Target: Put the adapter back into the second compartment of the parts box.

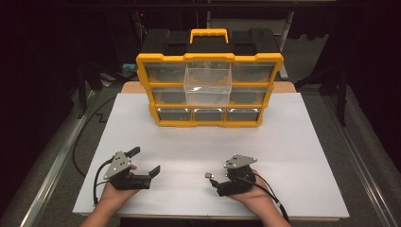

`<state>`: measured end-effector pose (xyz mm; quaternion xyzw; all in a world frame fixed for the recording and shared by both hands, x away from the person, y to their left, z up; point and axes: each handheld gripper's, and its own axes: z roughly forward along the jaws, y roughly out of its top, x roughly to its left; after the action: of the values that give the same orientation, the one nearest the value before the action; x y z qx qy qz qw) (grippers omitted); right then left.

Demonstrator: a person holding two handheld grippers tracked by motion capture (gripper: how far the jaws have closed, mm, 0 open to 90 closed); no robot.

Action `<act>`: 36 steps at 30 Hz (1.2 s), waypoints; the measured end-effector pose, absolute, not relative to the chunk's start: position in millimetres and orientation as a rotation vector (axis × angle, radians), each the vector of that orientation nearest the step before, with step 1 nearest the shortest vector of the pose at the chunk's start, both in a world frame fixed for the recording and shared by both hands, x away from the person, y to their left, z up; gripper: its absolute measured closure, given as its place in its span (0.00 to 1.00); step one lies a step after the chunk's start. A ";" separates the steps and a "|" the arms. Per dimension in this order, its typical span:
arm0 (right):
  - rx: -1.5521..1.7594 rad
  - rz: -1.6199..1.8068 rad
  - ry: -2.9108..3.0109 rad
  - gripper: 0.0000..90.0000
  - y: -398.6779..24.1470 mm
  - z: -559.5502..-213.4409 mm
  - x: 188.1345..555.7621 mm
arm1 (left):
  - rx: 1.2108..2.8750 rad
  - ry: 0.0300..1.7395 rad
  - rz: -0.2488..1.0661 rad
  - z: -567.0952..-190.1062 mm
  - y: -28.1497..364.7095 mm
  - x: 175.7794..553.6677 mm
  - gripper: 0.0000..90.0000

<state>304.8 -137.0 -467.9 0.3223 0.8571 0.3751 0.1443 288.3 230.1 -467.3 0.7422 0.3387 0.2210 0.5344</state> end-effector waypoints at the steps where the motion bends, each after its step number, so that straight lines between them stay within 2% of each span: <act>1: 0.923 1.082 2.475 0.16 -134.6 -467.6 306.4 | 1.769 0.806 0.528 -467.2 230.1 288.4 0.00; 9: 0.896 1.099 2.505 0.27 -120.6 -465.0 321.3 | 1.778 0.804 0.525 -468.0 229.8 289.1 0.00; 18: 0.831 1.119 2.545 0.58 -114.0 -466.1 323.7 | 1.781 0.801 0.523 -468.3 229.0 289.2 0.00; 29: 0.749 1.072 2.609 0.75 -111.1 -471.0 317.1 | 1.779 0.798 0.522 -468.1 228.8 289.2 0.00; 36: 0.719 1.059 2.622 0.79 -110.5 -471.5 316.2 | 1.780 0.798 0.520 -468.2 228.5 288.9 0.00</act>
<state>316.2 -110.5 -471.5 0.2449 0.8930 0.3606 0.1118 288.9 228.5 -468.2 0.7463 0.3346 0.2180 0.5325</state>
